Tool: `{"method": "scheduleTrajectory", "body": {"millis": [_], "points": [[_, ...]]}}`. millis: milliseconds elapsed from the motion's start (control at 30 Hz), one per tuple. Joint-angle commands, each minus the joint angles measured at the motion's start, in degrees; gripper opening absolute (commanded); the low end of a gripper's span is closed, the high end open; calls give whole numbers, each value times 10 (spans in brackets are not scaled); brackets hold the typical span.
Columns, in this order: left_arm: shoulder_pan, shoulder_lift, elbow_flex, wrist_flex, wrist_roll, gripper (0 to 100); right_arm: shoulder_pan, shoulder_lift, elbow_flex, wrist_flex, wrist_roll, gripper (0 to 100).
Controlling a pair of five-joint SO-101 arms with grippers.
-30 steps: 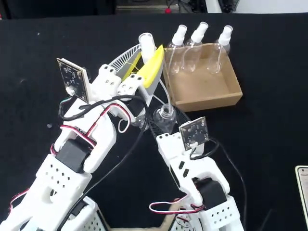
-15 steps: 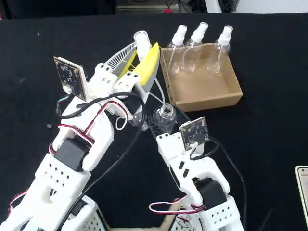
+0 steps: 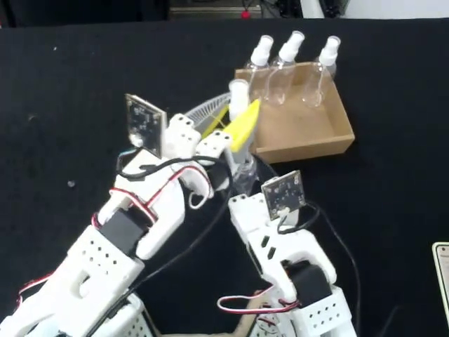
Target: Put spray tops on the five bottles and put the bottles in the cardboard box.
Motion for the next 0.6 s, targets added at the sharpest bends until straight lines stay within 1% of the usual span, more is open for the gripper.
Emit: {"method": "scheduleTrajectory", "body": {"millis": [0,167,400,500,567], "points": [[6,-9,1,-4,-4,41,-6,-59,-3,-18,-4,74],[21,-9,17,28,2,170,-6,-59,-4,-15,-4,74],[19,-13,12,58,-3,170,-6,-59,-4,-15,-4,74],[18,-38,22,62,-4,170,-6,-59,-3,-14,-4,74],[6,-63,23,82,-4,170,-6,-59,-3,-14,-4,74]]}}
